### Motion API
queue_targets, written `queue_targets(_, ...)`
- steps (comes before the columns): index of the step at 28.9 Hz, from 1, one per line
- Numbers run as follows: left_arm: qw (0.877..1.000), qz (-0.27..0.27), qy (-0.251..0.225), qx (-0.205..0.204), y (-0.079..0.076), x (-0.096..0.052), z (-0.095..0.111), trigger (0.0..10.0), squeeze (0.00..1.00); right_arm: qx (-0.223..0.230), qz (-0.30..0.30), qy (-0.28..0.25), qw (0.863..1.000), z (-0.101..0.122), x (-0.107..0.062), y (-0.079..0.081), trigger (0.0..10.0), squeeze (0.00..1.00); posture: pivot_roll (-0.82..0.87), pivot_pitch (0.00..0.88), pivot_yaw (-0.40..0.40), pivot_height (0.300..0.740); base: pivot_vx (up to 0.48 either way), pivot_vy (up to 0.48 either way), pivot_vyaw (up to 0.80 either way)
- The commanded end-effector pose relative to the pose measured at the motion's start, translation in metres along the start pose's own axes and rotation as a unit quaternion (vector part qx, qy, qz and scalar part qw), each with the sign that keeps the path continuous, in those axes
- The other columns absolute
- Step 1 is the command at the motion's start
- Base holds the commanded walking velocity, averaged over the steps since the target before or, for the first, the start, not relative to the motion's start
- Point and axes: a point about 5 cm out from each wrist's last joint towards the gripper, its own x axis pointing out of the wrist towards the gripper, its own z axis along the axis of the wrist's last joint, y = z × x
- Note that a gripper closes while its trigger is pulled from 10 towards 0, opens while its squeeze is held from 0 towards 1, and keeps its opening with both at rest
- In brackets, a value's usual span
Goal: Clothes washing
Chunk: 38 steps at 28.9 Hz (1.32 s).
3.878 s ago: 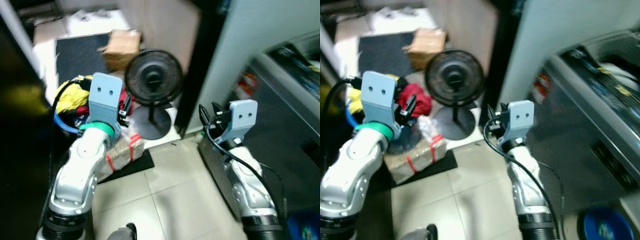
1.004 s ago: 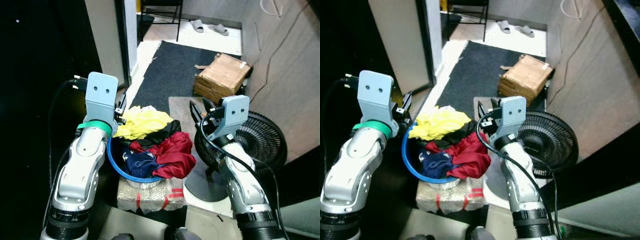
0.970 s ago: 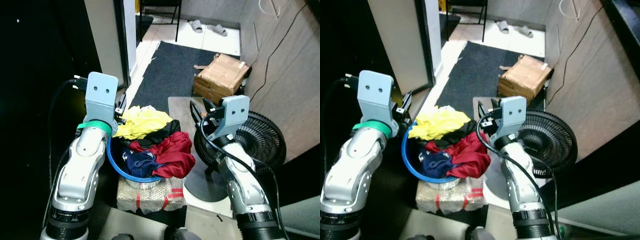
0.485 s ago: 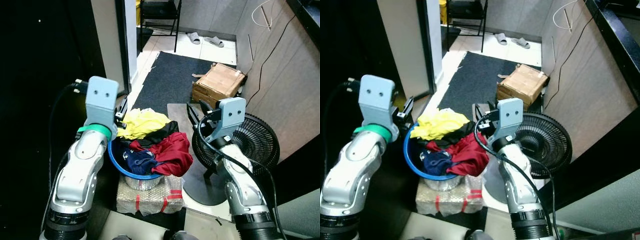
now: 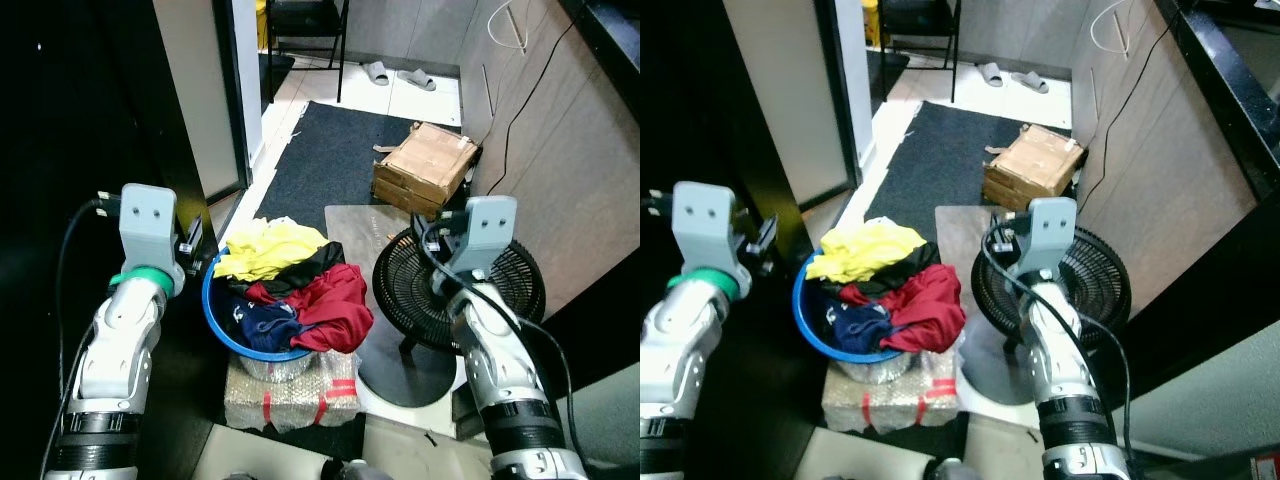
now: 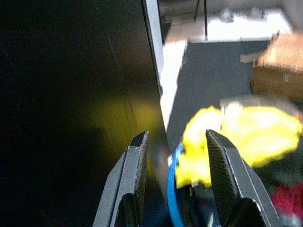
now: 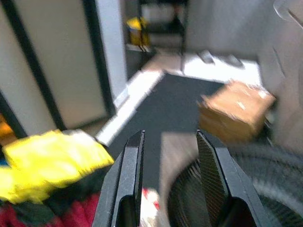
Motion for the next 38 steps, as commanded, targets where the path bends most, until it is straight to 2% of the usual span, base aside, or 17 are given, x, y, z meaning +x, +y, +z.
queue_targets(1, 1.0, -0.009, 0.011, 0.005, -0.007, -0.002, -0.009, 10.0, 0.0, -0.007, 0.005, 0.021, 1.0, -0.012, -0.006, 0.002, 10.0, 0.0, 0.02, 0.068, -0.002, 0.74, 0.0, 0.0, 0.0)
queue_targets(5, 1.0, -0.016, 0.01, -0.007, -0.012, -0.002, -0.008, 10.0, 0.0, 0.006, 0.004, 0.029, 1.0, -0.017, -0.009, 0.005, 10.0, 0.0, 0.01, 0.066, -0.001, 0.74, 0.0, 0.0, 0.0)
queue_targets(7, 0.999, -0.04, -0.026, -0.022, -0.018, 0.007, 0.009, 10.0, 0.0, 0.014, -0.019, 0.019, 1.0, -0.01, -0.001, -0.002, 10.0, 0.0, 0.0, 0.062, 0.014, 0.74, 0.0, 0.0, 0.0)
queue_targets(8, 0.999, -0.04, -0.026, -0.022, -0.018, 0.007, 0.009, 10.0, 0.0, 0.014, -0.019, 0.019, 1.0, -0.01, -0.001, -0.002, 10.0, 0.0, 0.0, 0.062, 0.014, 0.74, 0.0, 0.0, 0.0)
queue_targets(9, 0.997, -0.056, -0.043, -0.024, -0.023, 0.013, 0.018, 10.0, 0.0, 0.012, -0.029, 0.012, 0.999, -0.006, 0.002, -0.007, 10.0, 0.0, -0.02, 0.065, 0.026, 0.74, 0.0, 0.0, 0.0)
queue_targets(10, 0.994, -0.096, -0.057, -0.014, -0.034, 0.024, 0.031, 10.0, 0.0, -0.009, -0.041, -0.002, 0.999, 0.001, 0.005, -0.017, 10.0, 0.0, -0.04, 0.075, 0.048, 0.74, 0.0, 0.0, 0.0)
queue_targets(12, 0.994, -0.096, -0.057, -0.014, -0.034, 0.024, 0.031, 10.0, 0.0, -0.009, -0.041, -0.002, 0.999, 0.001, 0.005, -0.017, 10.0, 0.0, -0.04, 0.075, 0.048, 0.74, 0.0, 0.0, 0.0)
queue_targets(14, 0.992, -0.112, -0.058, 0.001, -0.043, 0.036, 0.033, 10.0, 0.0, -0.023, -0.051, -0.009, 0.998, 0.004, 0.003, -0.025, 10.0, 0.0, -0.06, 0.091, 0.063, 0.74, 0.0, 0.0, 0.0)
queue_targets(15, 0.992, -0.112, -0.058, 0.001, -0.043, 0.036, 0.033, 10.0, 0.0, -0.023, -0.051, -0.009, 0.998, 0.004, 0.003, -0.025, 10.0, 0.0, -0.06, 0.091, 0.063, 0.74, 0.0, 0.0, 0.0)
queue_targets(18, 0.993, -0.103, -0.05, 0.001, -0.052, 0.05, 0.031, 10.0, 0.0, -0.035, -0.057, -0.013, 0.998, 0.004, 0.0, -0.029, 10.0, 0.0, -0.08, 0.105, 0.078, 0.74, 0.0, 0.0, 0.0)
queue_targets(23, 0.993, -0.101, -0.053, -0.007, -0.056, 0.051, 0.033, 10.0, 0.0, -0.035, -0.058, -0.018, 0.998, 0.005, -0.002, -0.028, 10.0, 0.0, -0.08, 0.111, 0.077, 0.74, 0.0, 0.0, 0.0)
queue_targets(32, 0.995, -0.085, -0.058, 0.0, -0.044, 0.05, 0.028, 10.0, 0.0, -0.029, -0.057, -0.018, 0.998, 0.001, -0.003, -0.028, 10.0, 0.0, -0.05, 0.122, 0.069, 0.715, 0.0, 0.0, 0.0)
queue_targets(38, 0.996, -0.072, -0.061, 0.005, -0.035, 0.049, 0.026, 10.0, 0.0, -0.02, -0.051, -0.018, 0.998, 0.001, 0.002, -0.021, 10.0, 0.0, -0.03, 0.114, 0.061, 0.695, 0.0, 0.0, 0.0)
